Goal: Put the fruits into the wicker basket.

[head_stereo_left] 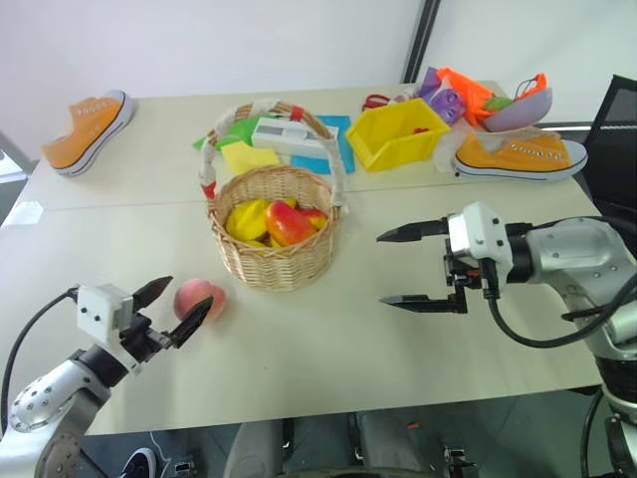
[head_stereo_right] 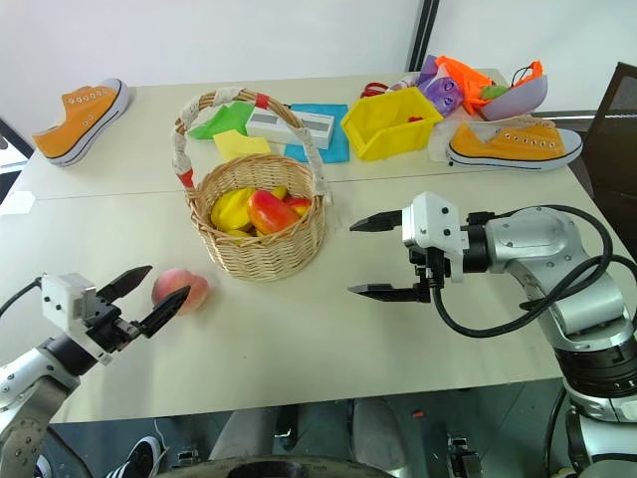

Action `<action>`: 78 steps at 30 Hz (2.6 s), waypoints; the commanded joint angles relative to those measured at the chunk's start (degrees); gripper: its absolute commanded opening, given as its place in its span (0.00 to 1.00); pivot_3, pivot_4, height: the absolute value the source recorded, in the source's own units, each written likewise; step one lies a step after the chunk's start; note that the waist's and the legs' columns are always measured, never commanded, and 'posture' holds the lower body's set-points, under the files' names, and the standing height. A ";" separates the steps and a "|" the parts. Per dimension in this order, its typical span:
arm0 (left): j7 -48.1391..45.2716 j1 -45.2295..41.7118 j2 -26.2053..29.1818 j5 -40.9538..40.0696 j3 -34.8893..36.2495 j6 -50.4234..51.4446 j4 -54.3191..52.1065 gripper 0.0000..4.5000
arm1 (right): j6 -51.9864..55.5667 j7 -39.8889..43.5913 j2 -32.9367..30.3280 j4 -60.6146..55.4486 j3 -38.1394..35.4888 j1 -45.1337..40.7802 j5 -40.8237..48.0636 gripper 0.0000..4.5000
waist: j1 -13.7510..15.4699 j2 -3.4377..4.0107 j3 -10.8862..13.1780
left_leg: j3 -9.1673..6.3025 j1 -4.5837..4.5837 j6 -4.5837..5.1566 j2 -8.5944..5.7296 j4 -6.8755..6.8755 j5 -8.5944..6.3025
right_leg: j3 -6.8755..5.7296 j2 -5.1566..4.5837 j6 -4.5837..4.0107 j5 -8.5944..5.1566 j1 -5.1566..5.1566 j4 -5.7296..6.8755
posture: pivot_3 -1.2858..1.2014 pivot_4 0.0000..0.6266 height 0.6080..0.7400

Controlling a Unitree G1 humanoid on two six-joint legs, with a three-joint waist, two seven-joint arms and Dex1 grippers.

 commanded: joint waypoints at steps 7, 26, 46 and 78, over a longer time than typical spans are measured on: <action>0.44 -1.87 0.42 2.43 -2.30 0.66 1.11 1.00 | -1.70 -0.34 0.93 0.16 0.22 -0.48 -0.14 0.99 | 1.07 -0.01 0.00 | 0.00 -0.02 0.00 0.00 -0.01 -0.01 | 0.00 -0.01 -0.13 -0.07 0.00 -0.07 | 0.52 0.24 1.00; -7.29 -2.04 1.45 -9.47 6.36 0.06 -1.07 0.56 | 5.07 -6.59 5.46 0.86 -3.82 -2.64 8.41 1.00 | 0.73 -0.03 0.00 | 0.00 -0.02 0.00 0.00 -0.03 -0.01 | -0.01 -0.02 -0.02 -0.01 -0.04 -0.03 | 0.52 0.24 1.00; 19.71 -32.73 -3.99 -6.92 -12.24 8.93 -3.08 0.56 | 5.07 -14.00 10.44 1.81 -4.82 -3.73 8.51 1.00 | 0.99 -0.06 0.01 | -0.04 0.00 0.13 0.03 0.36 -0.06 | -0.04 0.18 0.16 0.08 0.09 0.26 | 0.52 0.24 1.00; -8.00 -8.38 5.87 -13.85 13.54 0.32 -2.19 0.98 | 2.09 -37.40 28.77 10.71 0.61 -7.76 -5.14 1.00 | 0.90 -0.02 0.03 | -0.04 -0.01 0.00 -0.02 0.34 -0.02 | -0.02 0.03 -0.08 -0.03 -0.14 0.20 | 0.52 0.24 1.00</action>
